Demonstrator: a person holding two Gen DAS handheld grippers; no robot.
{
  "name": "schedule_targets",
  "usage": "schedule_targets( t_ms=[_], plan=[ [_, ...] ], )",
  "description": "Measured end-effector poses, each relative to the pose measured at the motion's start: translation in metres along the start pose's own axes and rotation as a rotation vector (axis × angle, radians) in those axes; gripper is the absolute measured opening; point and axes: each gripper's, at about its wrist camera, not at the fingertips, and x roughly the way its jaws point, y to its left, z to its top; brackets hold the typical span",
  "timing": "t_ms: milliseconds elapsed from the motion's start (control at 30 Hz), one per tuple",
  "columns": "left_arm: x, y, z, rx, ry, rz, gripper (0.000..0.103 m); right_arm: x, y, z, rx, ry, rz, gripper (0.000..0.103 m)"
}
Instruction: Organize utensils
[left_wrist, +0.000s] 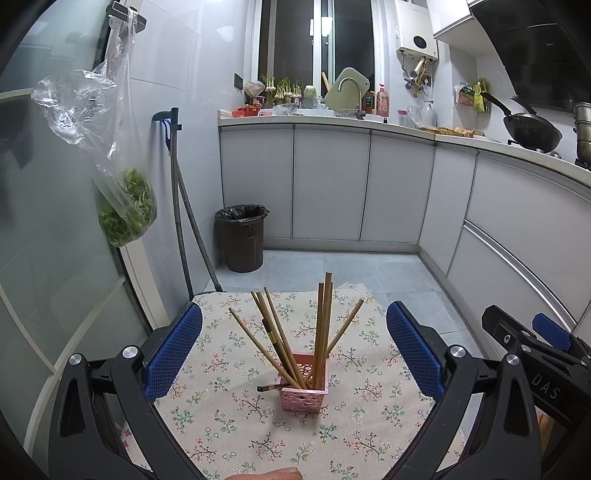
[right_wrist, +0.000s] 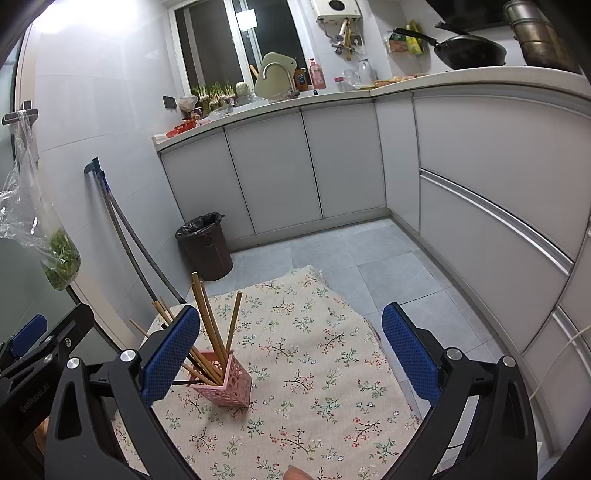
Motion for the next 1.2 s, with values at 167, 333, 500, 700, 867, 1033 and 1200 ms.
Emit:
schedule_targets(
  t_ms=[167, 333, 500, 700, 867, 1033, 1200],
  plan=[
    [0.0015, -0.0008, -0.0010, 0.001, 0.003, -0.002, 0.096, 0.0000, -0.0009, -0.0001, 0.003, -0.002, 0.000, 0.096],
    [0.0037, -0.0007, -0.0033, 0.001, 0.008, -0.001, 0.096, 0.0004, -0.0011, 0.0002, 0.004, 0.001, 0.001, 0.096],
    [0.0040, -0.0025, -0.0048, 0.001, 0.009, -0.001, 0.096, 0.0008, -0.0018, -0.0001, 0.007, 0.004, 0.000, 0.096],
    [0.0049, -0.0027, -0.0052, 0.005, 0.013, 0.000, 0.096, 0.0014, -0.0021, 0.0001, 0.009, 0.007, 0.001, 0.096],
    [0.0050, -0.0050, -0.0057, 0.006, 0.011, 0.005, 0.096, 0.0025, -0.0015, -0.0010, 0.010, 0.012, 0.000, 0.096],
    [0.0057, -0.0045, -0.0056, 0.001, 0.022, 0.001, 0.096, 0.0030, 0.0001, -0.0016, 0.010, 0.016, -0.001, 0.096],
    [0.0061, -0.0052, -0.0045, 0.005, 0.020, 0.005, 0.096, 0.0041, -0.0001, -0.0019, 0.012, 0.022, -0.001, 0.096]
  ],
)
